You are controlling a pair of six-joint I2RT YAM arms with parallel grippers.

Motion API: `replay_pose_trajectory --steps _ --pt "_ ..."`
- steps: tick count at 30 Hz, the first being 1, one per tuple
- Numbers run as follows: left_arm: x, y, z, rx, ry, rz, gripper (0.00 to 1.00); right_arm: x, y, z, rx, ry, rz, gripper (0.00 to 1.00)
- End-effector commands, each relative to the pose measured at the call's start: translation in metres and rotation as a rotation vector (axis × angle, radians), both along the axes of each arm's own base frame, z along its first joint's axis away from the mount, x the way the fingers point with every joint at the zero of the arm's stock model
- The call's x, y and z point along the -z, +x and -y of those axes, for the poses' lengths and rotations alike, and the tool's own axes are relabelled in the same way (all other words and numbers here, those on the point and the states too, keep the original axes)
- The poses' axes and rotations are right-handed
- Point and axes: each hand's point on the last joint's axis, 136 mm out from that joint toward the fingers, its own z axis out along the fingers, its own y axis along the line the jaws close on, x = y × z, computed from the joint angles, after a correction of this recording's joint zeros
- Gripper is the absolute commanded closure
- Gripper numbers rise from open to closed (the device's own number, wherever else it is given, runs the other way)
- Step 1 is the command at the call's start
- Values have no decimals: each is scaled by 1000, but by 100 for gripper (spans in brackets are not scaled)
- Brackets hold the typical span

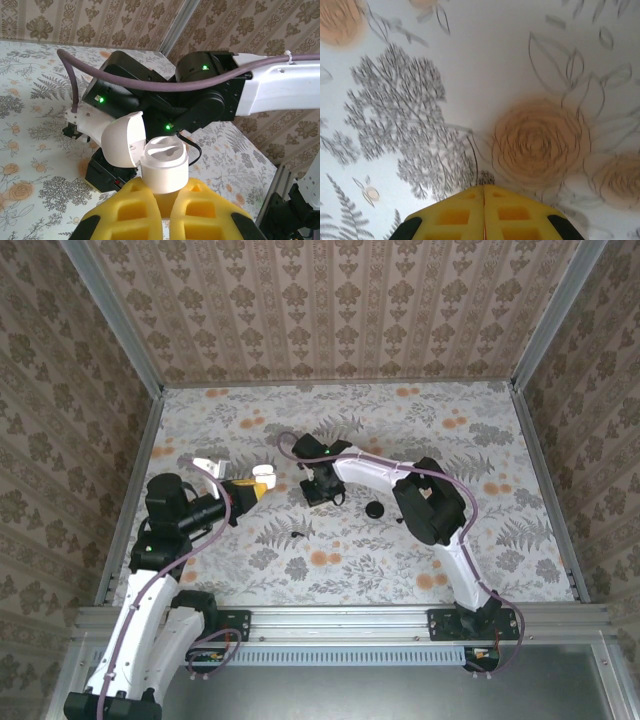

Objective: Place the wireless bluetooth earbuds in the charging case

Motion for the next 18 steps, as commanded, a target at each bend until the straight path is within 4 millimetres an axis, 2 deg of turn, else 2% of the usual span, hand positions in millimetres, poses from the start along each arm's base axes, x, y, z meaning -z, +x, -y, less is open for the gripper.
replay_pose_trajectory --steps 1,6,11,18 --pt "-19 -4 1 8 -11 59 100 -1 -21 19 -5 -58 -32 92" --pt "-19 -6 1 10 -13 60 100 -2 -25 41 34 -112 -13 93" --pt "-18 -7 1 13 -14 59 100 -5 -22 55 104 -84 -2 93" --pt "-19 -8 3 18 -18 65 100 -8 -4 49 138 6 -3 91"
